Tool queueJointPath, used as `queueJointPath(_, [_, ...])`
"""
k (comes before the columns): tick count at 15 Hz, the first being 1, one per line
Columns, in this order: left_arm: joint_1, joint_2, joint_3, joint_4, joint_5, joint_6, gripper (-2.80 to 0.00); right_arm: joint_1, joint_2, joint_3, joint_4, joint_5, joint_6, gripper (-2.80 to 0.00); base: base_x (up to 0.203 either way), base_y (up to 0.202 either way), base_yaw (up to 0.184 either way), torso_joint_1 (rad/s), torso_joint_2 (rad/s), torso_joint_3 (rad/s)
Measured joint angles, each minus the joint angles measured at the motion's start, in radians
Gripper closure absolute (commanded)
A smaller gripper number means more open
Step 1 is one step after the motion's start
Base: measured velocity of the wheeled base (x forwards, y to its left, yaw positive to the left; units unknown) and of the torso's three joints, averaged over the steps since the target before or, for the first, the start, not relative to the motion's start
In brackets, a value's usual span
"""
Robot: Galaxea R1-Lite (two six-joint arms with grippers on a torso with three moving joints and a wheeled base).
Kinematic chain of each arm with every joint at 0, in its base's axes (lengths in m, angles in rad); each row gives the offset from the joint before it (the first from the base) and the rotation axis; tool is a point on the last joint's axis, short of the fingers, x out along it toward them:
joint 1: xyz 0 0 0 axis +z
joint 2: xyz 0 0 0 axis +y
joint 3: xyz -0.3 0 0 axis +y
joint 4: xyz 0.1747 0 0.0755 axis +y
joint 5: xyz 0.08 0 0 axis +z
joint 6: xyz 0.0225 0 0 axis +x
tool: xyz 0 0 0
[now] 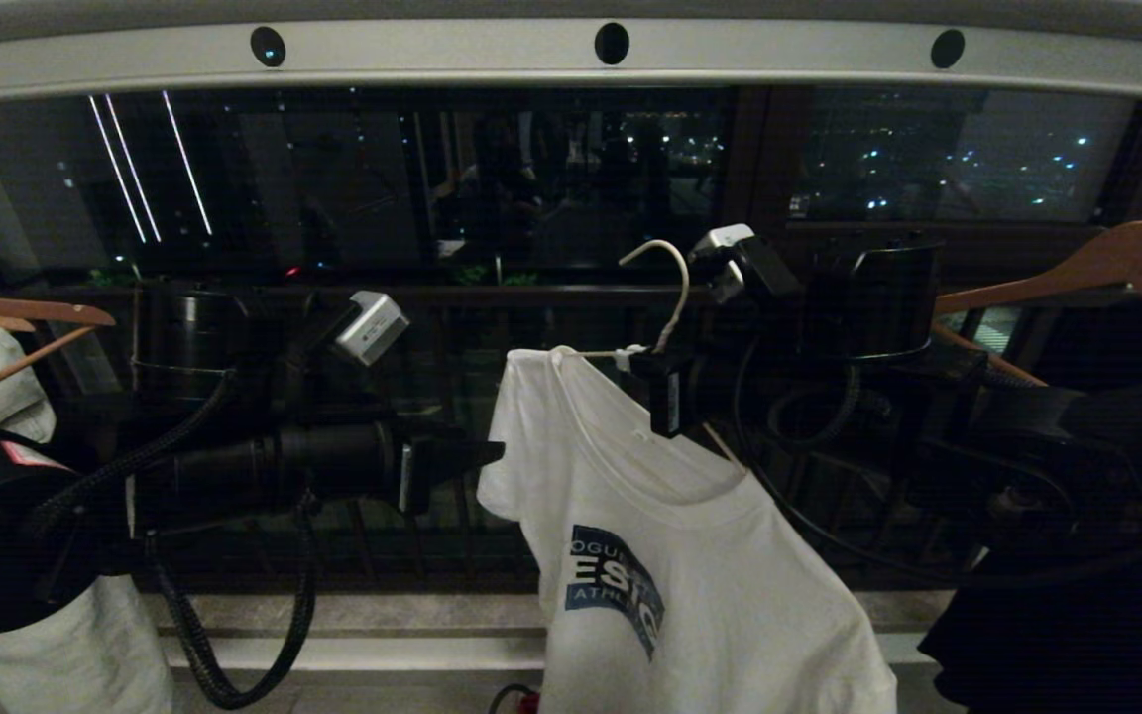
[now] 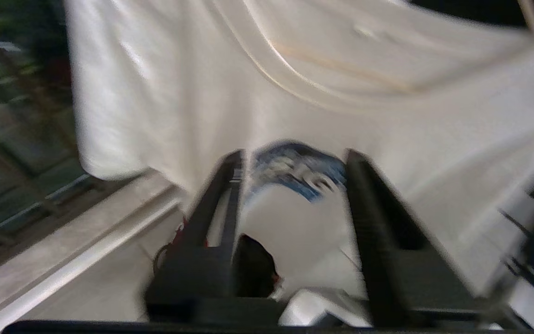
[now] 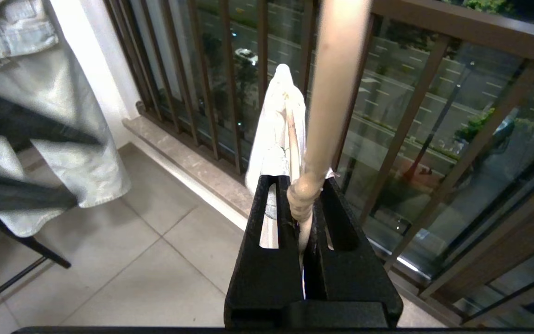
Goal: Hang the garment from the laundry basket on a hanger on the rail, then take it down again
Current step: Take the clothes off the clothes rack
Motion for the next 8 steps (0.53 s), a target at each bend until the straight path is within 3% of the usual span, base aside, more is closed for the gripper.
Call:
queueJointPath(5, [-0.095, 0.118, -0.005, -0.219, 0.322, -0.021, -2.80, 0.002, 0.011, -0.002, 0.000, 0.001, 0.000, 0.00, 0.000, 0.000, 0.000, 0.000, 0.00, 0.000])
queueJointPath(8, [-0.133, 0.200, -0.005, -0.357, 0.411, -0.039, -2.80, 0.006, 0.012, -0.002, 0.000, 0.002, 0.000, 0.00, 0.000, 0.000, 0.000, 0.000, 0.00, 0.000])
